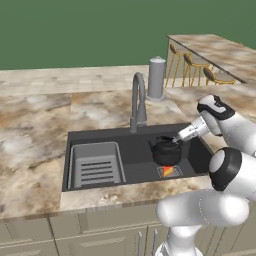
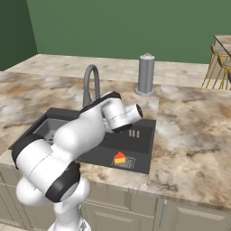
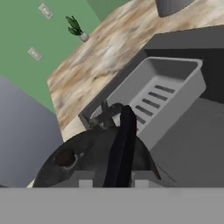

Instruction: Open the cabinet, pick the kettle from the cabinet, and place it in the sink.

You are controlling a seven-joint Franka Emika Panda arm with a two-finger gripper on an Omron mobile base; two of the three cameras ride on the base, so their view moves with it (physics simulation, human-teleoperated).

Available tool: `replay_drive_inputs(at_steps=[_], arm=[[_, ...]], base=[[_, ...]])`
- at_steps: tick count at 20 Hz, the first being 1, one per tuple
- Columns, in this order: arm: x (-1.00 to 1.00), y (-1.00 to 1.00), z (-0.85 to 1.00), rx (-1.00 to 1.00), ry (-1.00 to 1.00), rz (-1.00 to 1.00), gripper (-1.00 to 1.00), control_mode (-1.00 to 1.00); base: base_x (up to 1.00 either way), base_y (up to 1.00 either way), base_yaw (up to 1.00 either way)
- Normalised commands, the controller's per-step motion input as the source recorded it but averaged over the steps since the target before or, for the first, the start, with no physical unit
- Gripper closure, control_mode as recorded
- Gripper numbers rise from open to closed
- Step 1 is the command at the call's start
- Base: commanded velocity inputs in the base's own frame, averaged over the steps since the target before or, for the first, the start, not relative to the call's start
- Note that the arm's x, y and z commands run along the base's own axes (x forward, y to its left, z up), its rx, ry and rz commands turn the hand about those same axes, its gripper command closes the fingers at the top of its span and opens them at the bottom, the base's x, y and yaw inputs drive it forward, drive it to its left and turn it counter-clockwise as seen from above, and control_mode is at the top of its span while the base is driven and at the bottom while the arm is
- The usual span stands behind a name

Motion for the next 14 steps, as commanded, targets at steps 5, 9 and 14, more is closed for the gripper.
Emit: replay_drive_inputs(at_steps=[5,9,14], arm=[[0.34,0.02,-0.18,0.0,-0.15,0.0,1.0,-1.0],[0.37,0.0,-0.15,-0.01,0.0,0.02,1.0,-1.0],[0.35,0.03,-0.19,-0.03,0.0,0.03,1.0,-1.0]], base=[[0.0,0.0,0.0],[0.0,0.0,0.0],[0.0,0.0,0.0]])
